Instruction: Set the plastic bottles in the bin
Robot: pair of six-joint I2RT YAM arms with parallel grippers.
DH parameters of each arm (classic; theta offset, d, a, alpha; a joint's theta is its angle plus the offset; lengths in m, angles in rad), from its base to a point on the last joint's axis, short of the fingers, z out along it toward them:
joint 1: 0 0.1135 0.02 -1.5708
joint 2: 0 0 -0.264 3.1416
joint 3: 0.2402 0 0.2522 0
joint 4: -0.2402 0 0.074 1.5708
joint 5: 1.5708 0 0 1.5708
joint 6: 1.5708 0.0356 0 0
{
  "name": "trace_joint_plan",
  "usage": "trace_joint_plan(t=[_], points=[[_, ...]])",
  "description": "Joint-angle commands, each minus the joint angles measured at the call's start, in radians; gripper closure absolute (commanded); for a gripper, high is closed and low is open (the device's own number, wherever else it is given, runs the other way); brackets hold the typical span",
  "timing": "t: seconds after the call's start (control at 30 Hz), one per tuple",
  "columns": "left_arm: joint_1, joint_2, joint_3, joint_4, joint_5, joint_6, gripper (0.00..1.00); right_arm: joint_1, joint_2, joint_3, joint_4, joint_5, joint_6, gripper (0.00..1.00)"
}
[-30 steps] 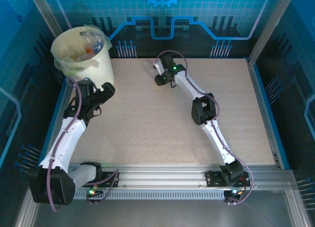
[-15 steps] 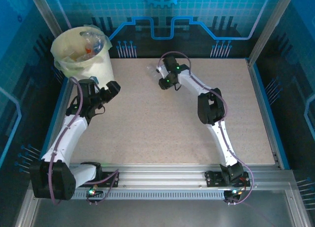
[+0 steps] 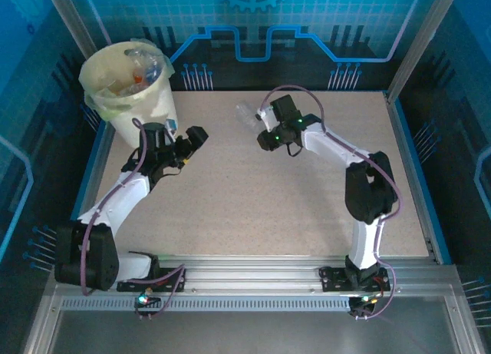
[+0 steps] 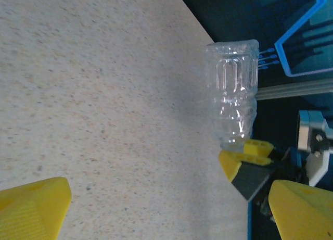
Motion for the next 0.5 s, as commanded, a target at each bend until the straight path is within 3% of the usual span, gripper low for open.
trace_joint_plan(t=[0.0, 0.27, 0.47], points=[[-0.031, 0.027, -0.015, 0.145, 0.071, -0.057, 0.01, 0.023, -0.121, -0.108, 0.075, -0.039, 0.066, 0.84], [-0.107, 0.095, 0.019, 0.286, 0.148, -0.072, 0.01, 0.06, -0.381, -0.358, 0.162, -0.157, 0.256, 0.84], [-0.154, 0.141, 0.03, 0.411, 0.159, -0.094, 0.01, 0.082, -0.451, -0.426, 0.213, -0.254, 0.373, 0.84]])
